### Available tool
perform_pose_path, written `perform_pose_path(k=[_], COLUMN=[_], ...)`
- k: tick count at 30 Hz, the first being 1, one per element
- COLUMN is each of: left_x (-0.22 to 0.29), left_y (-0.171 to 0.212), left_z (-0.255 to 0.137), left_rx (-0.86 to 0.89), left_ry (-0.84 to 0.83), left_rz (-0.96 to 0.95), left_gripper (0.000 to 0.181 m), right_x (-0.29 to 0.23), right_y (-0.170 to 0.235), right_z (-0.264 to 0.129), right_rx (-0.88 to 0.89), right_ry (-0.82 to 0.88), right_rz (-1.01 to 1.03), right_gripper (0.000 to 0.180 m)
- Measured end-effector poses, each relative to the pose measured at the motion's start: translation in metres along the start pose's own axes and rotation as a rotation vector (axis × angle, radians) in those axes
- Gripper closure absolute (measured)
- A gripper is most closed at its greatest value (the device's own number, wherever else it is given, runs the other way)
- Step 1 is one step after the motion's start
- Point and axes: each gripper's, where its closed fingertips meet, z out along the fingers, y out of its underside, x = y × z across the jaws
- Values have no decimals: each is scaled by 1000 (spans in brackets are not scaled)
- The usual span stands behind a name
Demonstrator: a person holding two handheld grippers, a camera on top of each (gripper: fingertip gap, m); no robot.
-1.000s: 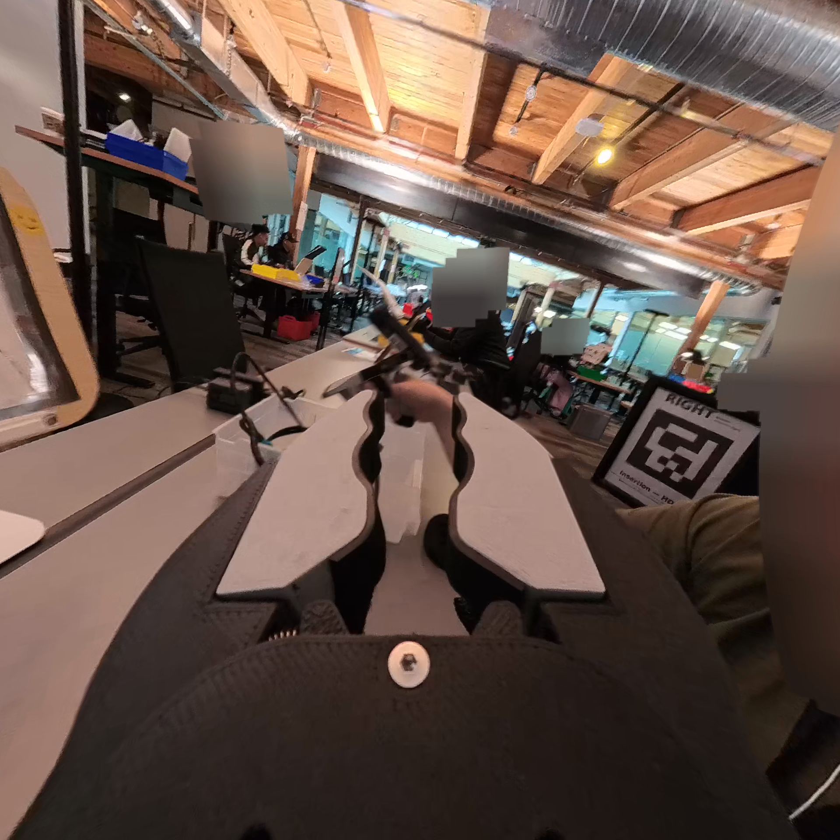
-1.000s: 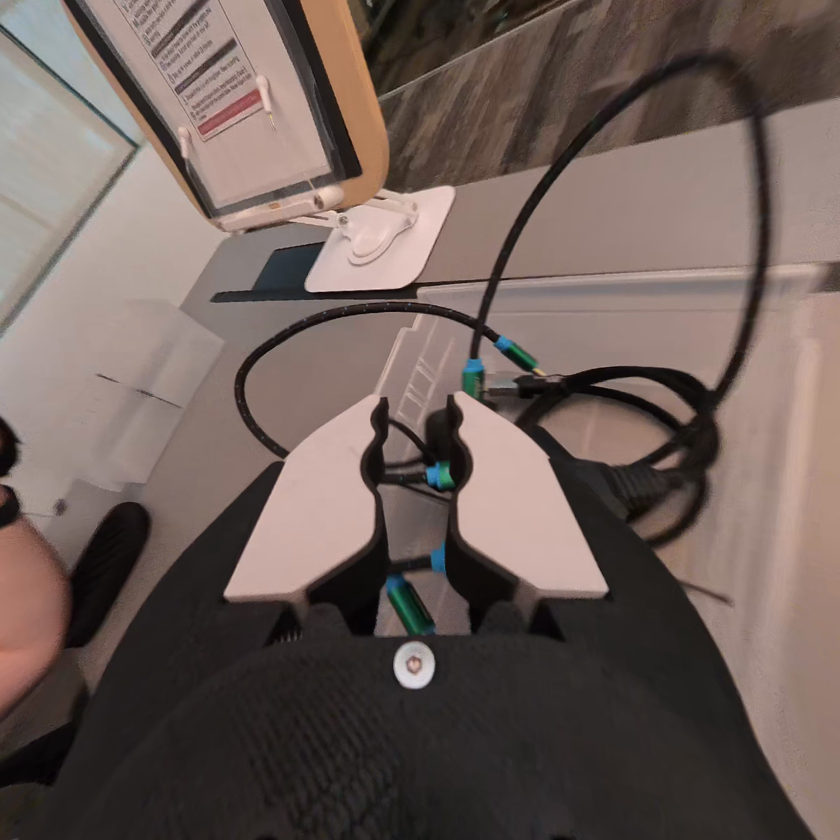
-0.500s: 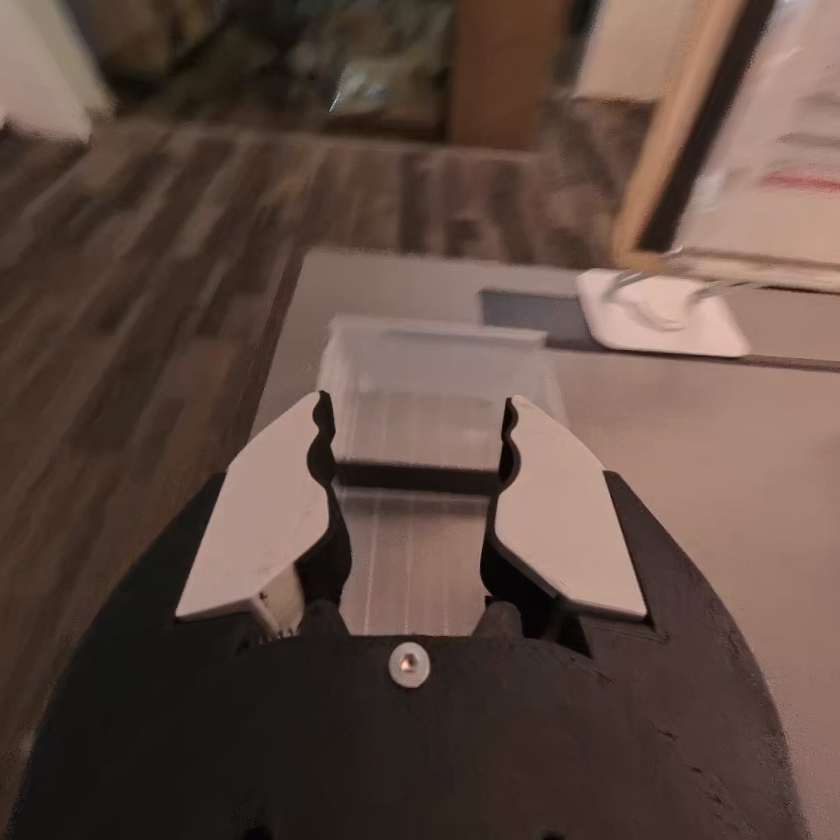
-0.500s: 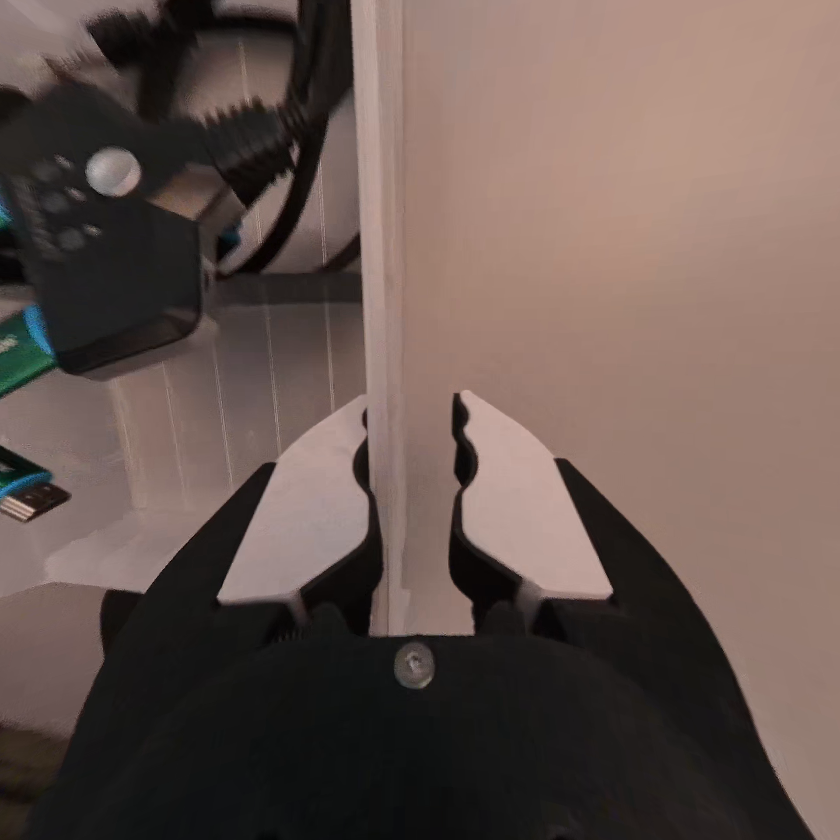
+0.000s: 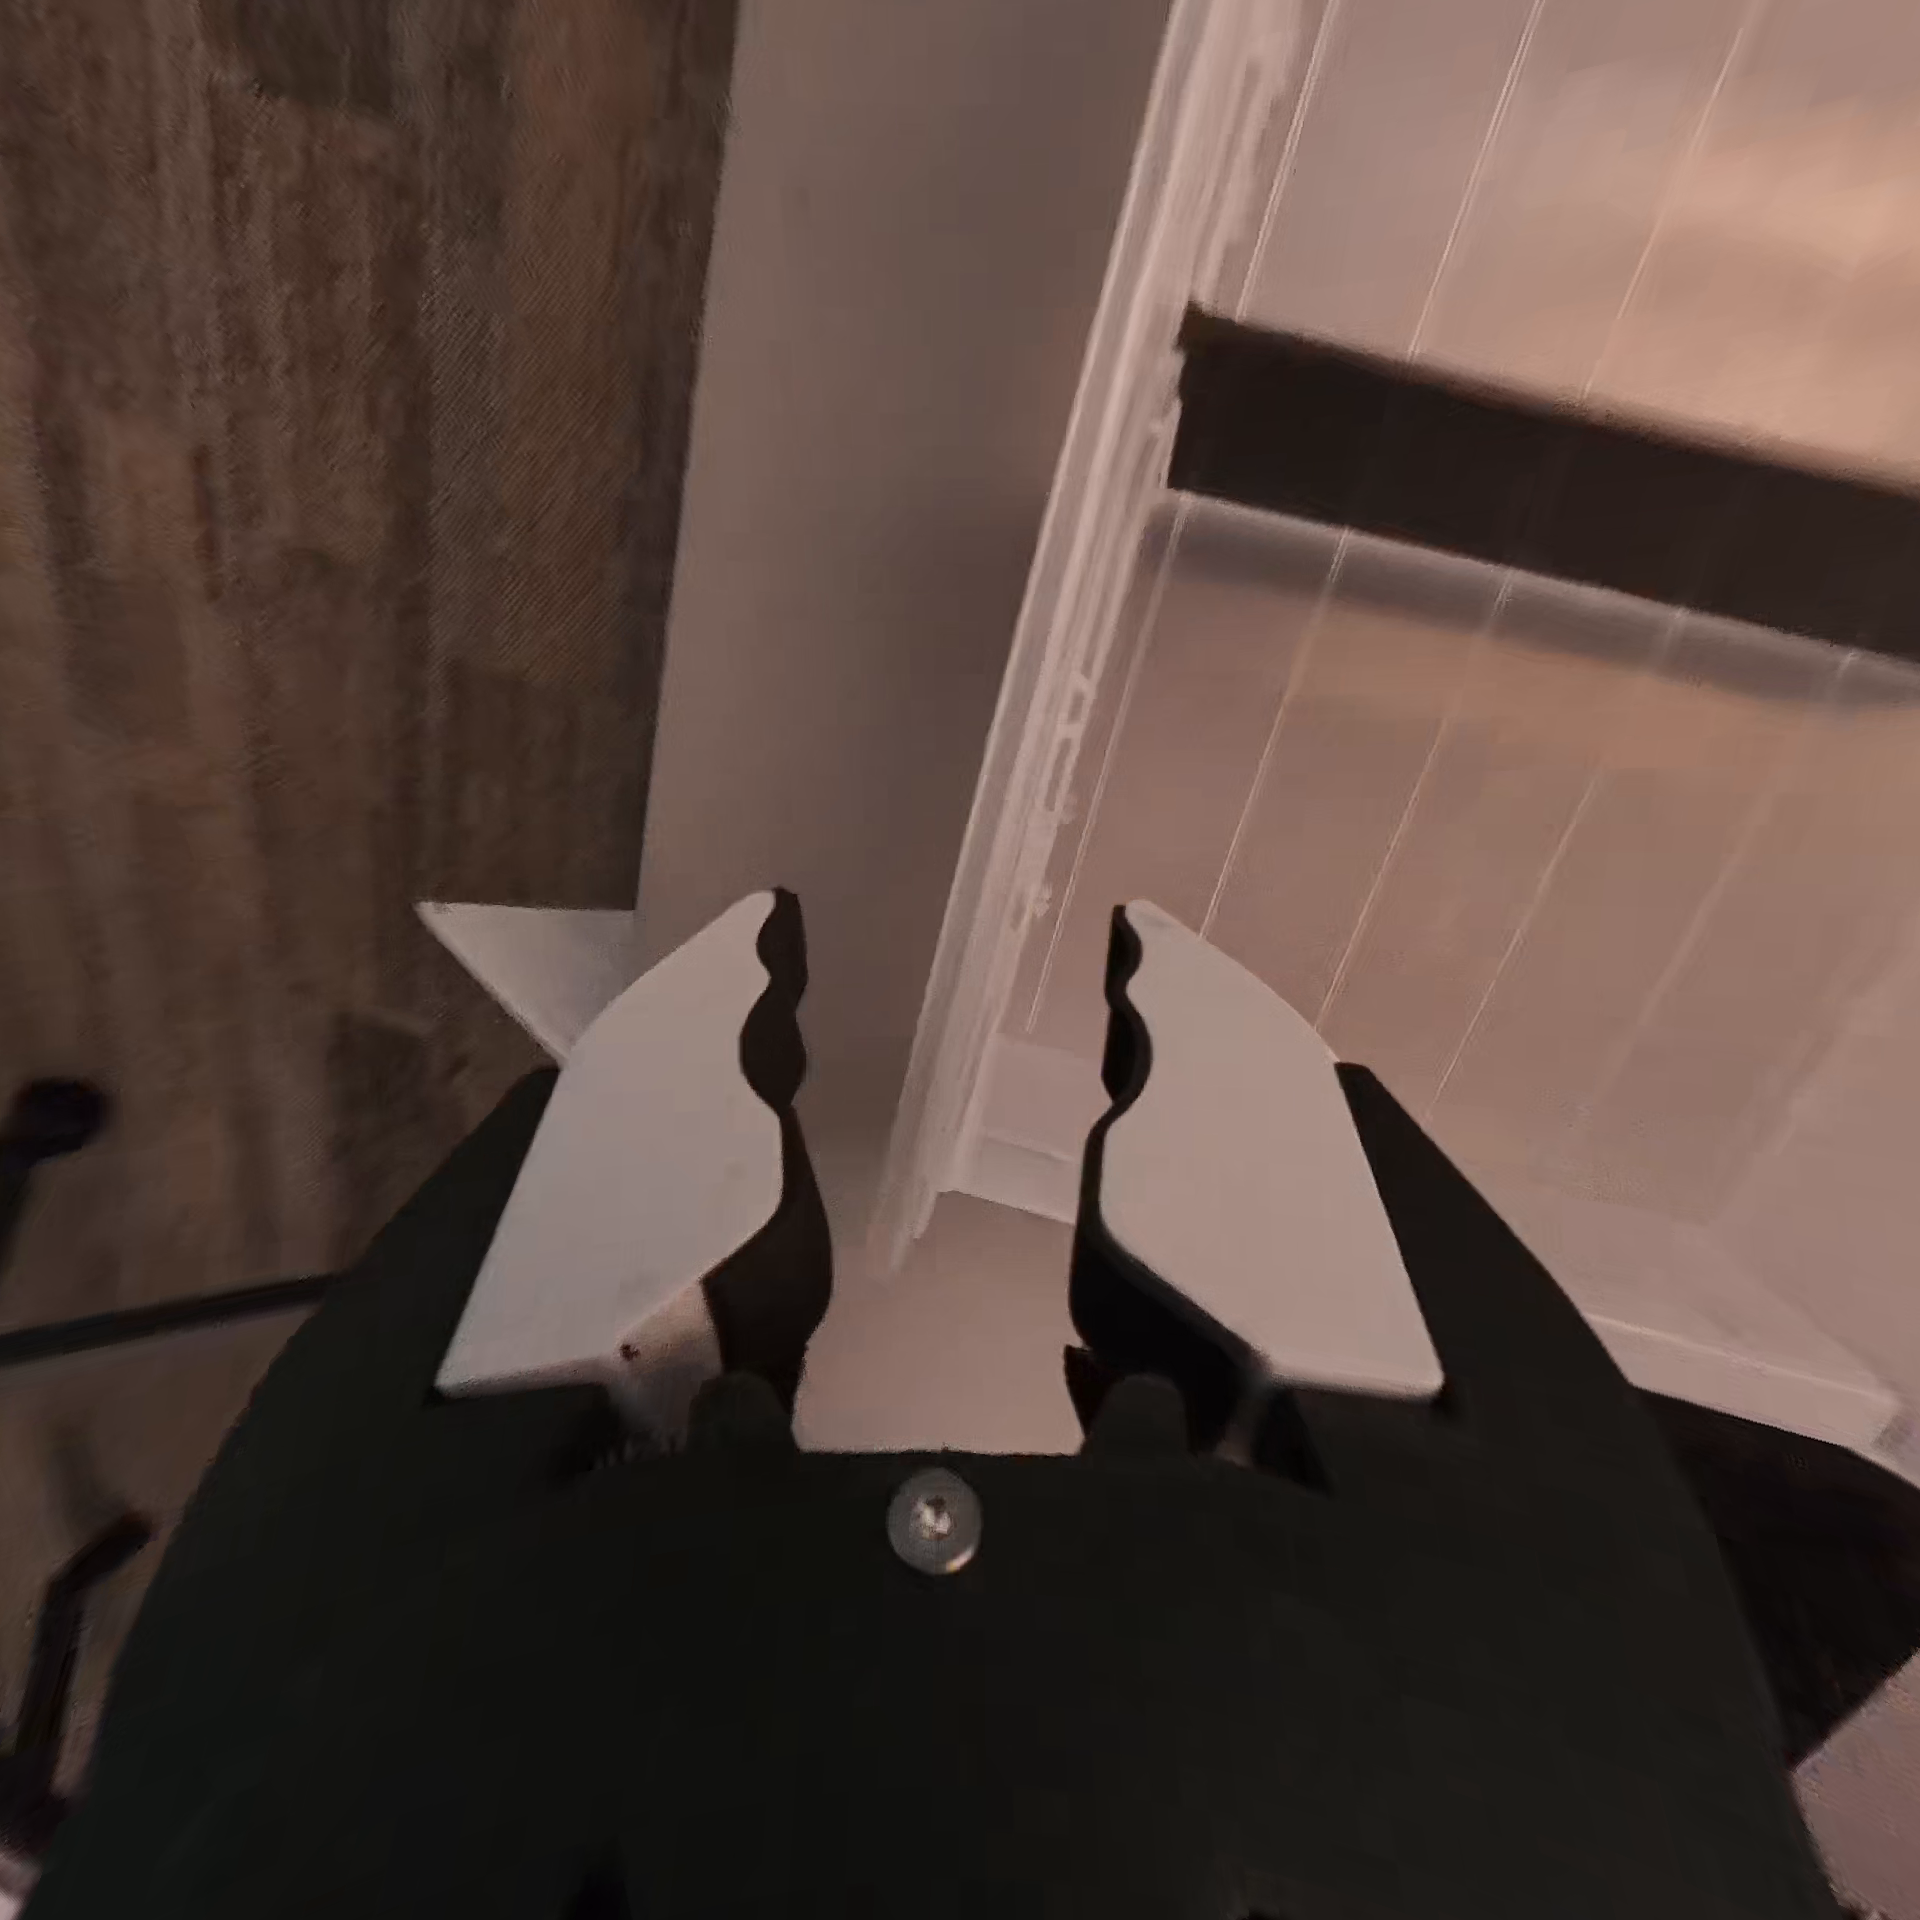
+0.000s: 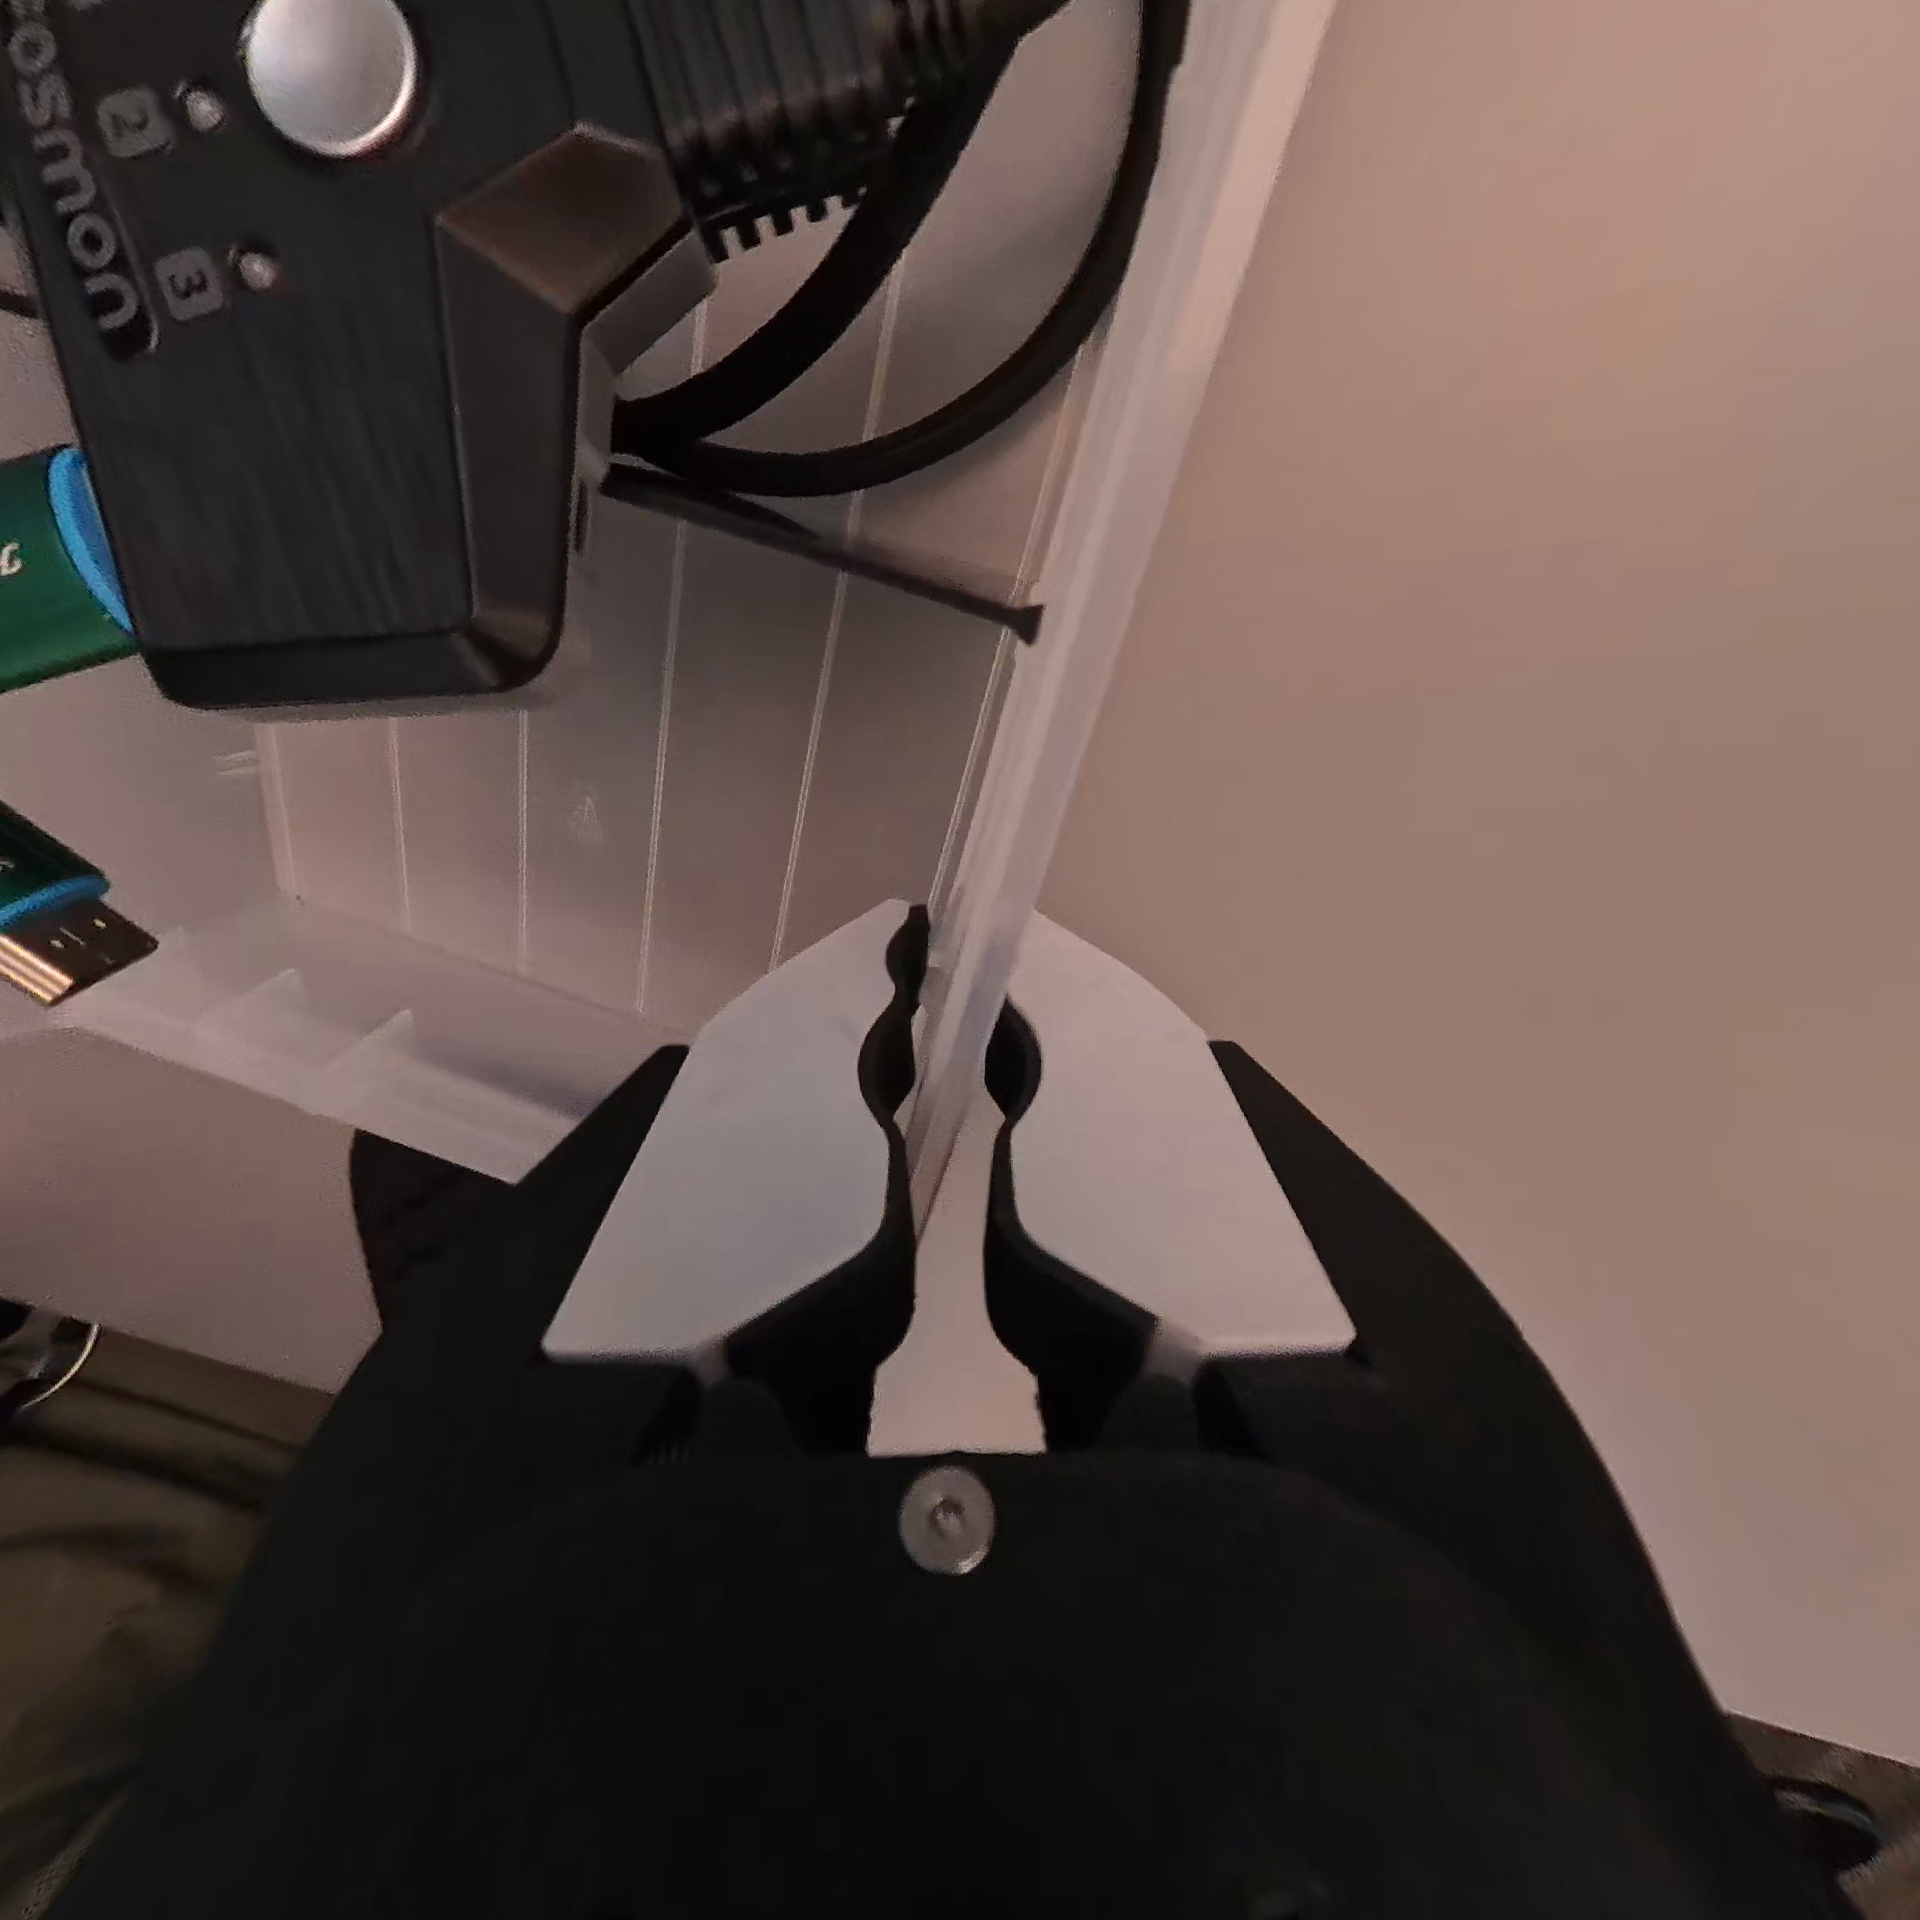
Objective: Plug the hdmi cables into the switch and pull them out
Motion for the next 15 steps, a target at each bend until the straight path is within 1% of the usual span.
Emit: perform_pose_path(k=[1,3,4,5,8,9,12,15], left_x=[5,8,6,9,37,48,74,116], left_y=[2,2,1,2,1,1,1,1], left_z=[5,13,13,13,9,8,5,0], left_rx=[-20,-43,-46,-51,-60,-67,-115,-153], left_ry=[25,28,8,27,178,210,166,207], left_rz=[12,23,28,31,47,65,209,293], left_gripper=[134,144,157,160,174,176,174,173], right_x=[-2,-4,-6,-8,-18,-23,-37,-53], right_y=[1,1,1,2,3,2,-5,-12], right_z=[0,0,1,1,2,3,7,11], right_rx=[-11,-36,-51,-67,-118,-126,-136,-145], right_ry=[0,20,33,45,79,71,73,74], right_rz=[2,0,-12,-21,-46,-46,-77,-105], right_gripper=[170,171,171,171,171,170,170,171])
